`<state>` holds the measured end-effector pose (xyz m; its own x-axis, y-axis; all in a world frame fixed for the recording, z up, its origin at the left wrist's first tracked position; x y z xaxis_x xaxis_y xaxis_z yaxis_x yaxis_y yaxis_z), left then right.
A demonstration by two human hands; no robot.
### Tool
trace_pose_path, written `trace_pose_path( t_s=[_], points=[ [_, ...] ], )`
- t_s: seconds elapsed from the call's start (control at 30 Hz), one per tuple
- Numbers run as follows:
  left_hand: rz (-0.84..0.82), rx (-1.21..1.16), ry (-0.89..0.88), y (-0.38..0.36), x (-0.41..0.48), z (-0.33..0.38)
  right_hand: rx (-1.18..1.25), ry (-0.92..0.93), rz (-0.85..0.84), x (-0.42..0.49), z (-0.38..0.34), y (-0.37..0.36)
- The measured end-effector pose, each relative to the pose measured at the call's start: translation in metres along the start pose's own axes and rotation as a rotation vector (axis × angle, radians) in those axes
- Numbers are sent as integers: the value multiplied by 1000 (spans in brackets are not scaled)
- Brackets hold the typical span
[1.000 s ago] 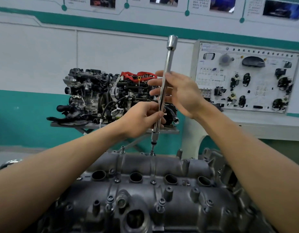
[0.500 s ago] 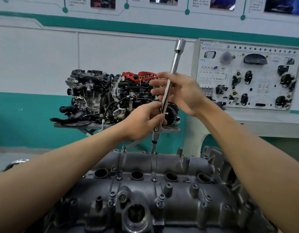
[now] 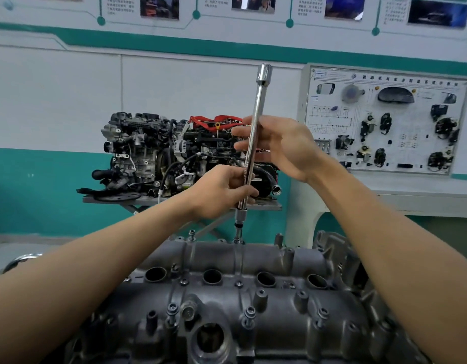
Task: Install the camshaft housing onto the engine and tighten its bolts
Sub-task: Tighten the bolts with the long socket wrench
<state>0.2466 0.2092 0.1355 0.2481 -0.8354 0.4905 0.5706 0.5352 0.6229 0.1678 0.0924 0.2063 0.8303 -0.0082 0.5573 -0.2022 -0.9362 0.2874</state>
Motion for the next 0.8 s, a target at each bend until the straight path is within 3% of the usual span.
trace_pose_path(
  t_s=[0.13,0.37,0.47,0.63,0.8],
  points=[
    [62,24,-23,2,-2,-4,0,65,7,0,-2,1],
    [235,35,-24,-1,-3,-4,-20,115,242,1,-1,2],
    [102,28,-5,-5,-1,-1,-110,60,166,0,0,1],
    [-59,-112,-33,-10,-1,6,-9,-18,-78,-3,-2,0],
    [-152,-292,7,-11,0,3,48,-24,-174,-5,-7,6]
  ],
)
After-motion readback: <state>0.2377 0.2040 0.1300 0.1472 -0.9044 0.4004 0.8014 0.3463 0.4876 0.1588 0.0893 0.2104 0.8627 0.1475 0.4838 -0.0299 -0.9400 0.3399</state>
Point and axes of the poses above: each hand's wrist, its own x-axis towards the middle knuckle, its own y-axis out of the back of the hand, z = x × y, the point moved 4 cm from there along x, towards the middle knuckle, and after that the axes turned 8 degrees about -z, right-handed, at the moved point
